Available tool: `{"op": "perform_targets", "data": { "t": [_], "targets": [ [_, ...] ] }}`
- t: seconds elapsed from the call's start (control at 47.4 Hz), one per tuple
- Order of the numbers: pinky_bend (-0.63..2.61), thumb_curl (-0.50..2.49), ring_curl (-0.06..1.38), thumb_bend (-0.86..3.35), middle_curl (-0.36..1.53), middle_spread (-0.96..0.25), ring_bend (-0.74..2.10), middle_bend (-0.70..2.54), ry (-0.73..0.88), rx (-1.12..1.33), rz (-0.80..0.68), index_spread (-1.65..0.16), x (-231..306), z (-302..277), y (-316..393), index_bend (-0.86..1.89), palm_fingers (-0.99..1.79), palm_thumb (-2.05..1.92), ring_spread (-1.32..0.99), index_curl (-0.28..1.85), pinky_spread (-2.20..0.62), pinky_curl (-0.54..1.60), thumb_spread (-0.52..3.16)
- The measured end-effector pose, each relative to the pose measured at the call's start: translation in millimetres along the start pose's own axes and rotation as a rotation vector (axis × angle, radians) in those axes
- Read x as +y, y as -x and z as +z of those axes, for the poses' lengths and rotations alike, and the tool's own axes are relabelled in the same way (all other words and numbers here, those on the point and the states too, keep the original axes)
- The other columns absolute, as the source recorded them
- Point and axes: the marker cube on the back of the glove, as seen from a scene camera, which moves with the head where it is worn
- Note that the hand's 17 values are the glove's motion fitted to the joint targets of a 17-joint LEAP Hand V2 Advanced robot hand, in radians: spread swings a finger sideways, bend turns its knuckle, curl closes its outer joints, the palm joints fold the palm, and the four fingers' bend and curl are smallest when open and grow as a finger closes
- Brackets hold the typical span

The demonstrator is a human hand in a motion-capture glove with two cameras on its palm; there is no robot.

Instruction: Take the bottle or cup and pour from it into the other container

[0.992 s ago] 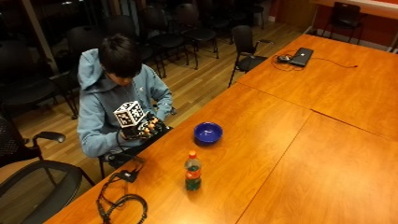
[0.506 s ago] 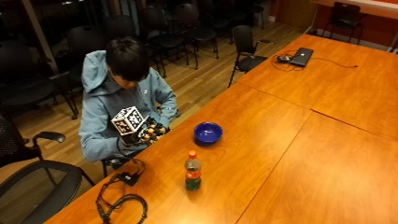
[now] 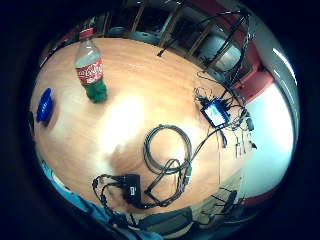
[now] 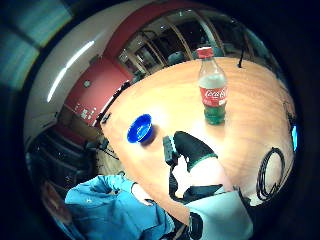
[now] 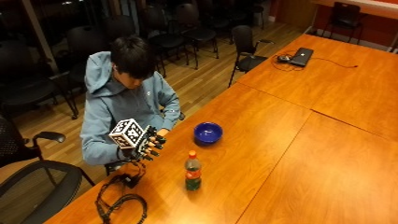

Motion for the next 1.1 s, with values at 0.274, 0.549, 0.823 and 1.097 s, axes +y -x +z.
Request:
{"op": "perform_targets", "data": {
  "t": [0.274,0.549,0.823,1.097],
  "targets": [
    [0.67,0.37,0.30,-0.03,0.34,0.05,0.48,0.24,0.028,-0.198,0.041,-0.31,-14,17,-45,0.13,0.07,0.55,0.13,0.19,0.22,0.27,0.99],
    [0.66,0.36,0.30,-0.03,0.34,0.05,0.48,0.24,0.012,-0.316,0.131,-0.31,-34,29,-78,0.14,0.09,0.54,0.13,0.20,0.22,0.27,0.96],
    [0.65,0.35,0.29,-0.03,0.34,0.06,0.48,0.24,0.015,-0.401,0.170,-0.31,-49,51,-85,0.13,0.09,0.53,0.13,0.20,0.22,0.27,0.95],
    [0.66,0.35,0.30,-0.03,0.34,0.06,0.51,0.24,0.063,-0.531,0.140,-0.29,-74,92,-77,0.12,0.10,0.51,0.13,0.19,0.22,0.27,0.94]
  ]
}}
